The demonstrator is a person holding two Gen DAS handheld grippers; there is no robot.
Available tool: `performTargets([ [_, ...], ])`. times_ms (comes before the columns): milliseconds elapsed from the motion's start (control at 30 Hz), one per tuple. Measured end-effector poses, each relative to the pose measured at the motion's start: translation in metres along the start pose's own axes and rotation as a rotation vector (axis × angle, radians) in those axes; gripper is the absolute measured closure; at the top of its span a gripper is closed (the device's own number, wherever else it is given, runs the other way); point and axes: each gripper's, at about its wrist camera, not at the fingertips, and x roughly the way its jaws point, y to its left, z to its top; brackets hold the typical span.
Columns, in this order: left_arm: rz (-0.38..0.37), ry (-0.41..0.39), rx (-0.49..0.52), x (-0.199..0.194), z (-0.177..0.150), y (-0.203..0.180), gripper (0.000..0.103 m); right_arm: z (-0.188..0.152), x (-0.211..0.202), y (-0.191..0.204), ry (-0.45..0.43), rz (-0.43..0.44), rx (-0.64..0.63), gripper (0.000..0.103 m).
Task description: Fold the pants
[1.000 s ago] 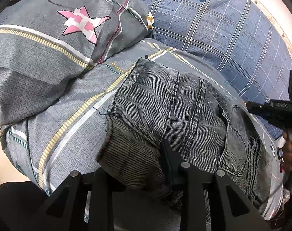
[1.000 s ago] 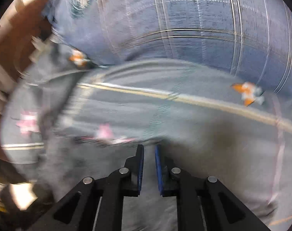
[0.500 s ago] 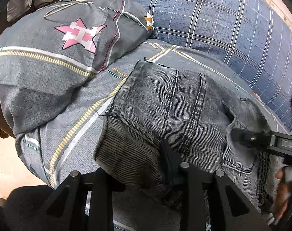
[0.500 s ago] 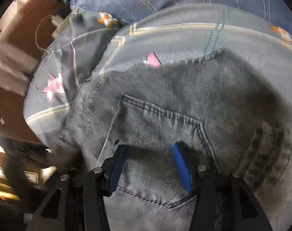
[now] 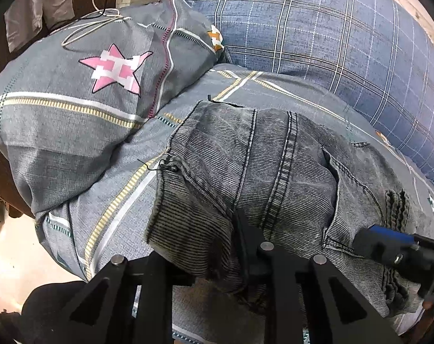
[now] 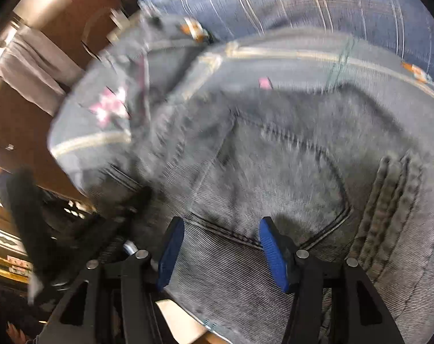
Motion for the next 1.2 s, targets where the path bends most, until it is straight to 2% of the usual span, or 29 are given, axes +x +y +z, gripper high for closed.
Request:
performTargets([
  [33, 0.01, 0.002, 0.007, 0.0, 0.0, -0.002, 0.081, -0.001, 0.004, -0.005, -0.001, 0.005, 0.022, 0.044],
  [100, 0.017, -0.001, 0.014, -0.001, 0.0, -0.004, 0.081, -0.007, 0.032, -0.022, 0.094, 0.024, 0.065, 0.043],
  [133, 0.024, -0.01, 0.024, -0.003, 0.0, -0.006, 0.081, -0.007, 0.025, -0.022, 0.06, 0.042, 0.065, 0.044],
  [200, 0.029, -0.009, 0.024, -0.005, 0.002, -0.007, 0.082, -0.005, 0.009, -0.023, 0.055, 0.074, 0.11, 0.044],
  [267, 0.03, -0.024, 0.026, -0.01, 0.003, -0.008, 0.083, -0.007, -0.011, -0.027, -0.008, 0.094, 0.106, 0.044],
  [367, 0.024, -0.058, 0.034, -0.024, 0.007, -0.016, 0.084, -0.024, -0.045, -0.048, -0.081, 0.14, 0.148, 0.044],
  [433, 0.021, -0.105, 0.064, -0.039, 0.011, -0.028, 0.085, -0.036, -0.064, -0.071, -0.138, 0.128, 0.191, 0.044],
  [567, 0.01, -0.22, 0.166, -0.075, 0.015, -0.065, 0.086, -0.073, -0.118, -0.137, -0.255, 0.07, 0.325, 0.044],
  [667, -0.009, -0.314, 0.281, -0.104, 0.01, -0.105, 0.086, -0.101, -0.147, -0.182, -0.32, 0.049, 0.433, 0.044],
  [767, -0.039, -0.404, 0.444, -0.129, -0.012, -0.161, 0.087, -0.126, -0.165, -0.212, -0.369, 0.042, 0.506, 0.044],
  [833, -0.06, -0.435, 0.541, -0.138, -0.032, -0.194, 0.088, -0.139, -0.169, -0.225, -0.395, 0.045, 0.547, 0.044],
  [933, -0.112, -0.413, 0.675, -0.132, -0.067, -0.243, 0.088, -0.158, -0.172, -0.241, -0.42, 0.057, 0.597, 0.044],
  [1000, -0.146, -0.353, 0.775, -0.115, -0.094, -0.271, 0.088, -0.168, -0.172, -0.25, -0.426, 0.062, 0.625, 0.044],
  [1033, -0.168, -0.283, 0.826, -0.098, -0.109, -0.285, 0.087, -0.171, -0.169, -0.252, -0.429, 0.066, 0.639, 0.044],
  [1100, -0.223, -0.094, 0.908, -0.061, -0.133, -0.301, 0.084, -0.176, -0.164, -0.259, -0.421, 0.067, 0.667, 0.043],
  [1133, -0.226, -0.067, 0.919, -0.054, -0.138, -0.302, 0.083, -0.18, -0.164, -0.263, -0.415, 0.07, 0.682, 0.043],
  [1200, -0.283, -0.112, 0.909, -0.067, -0.137, -0.294, 0.078, -0.183, -0.164, -0.267, -0.413, 0.082, 0.693, 0.04],
])
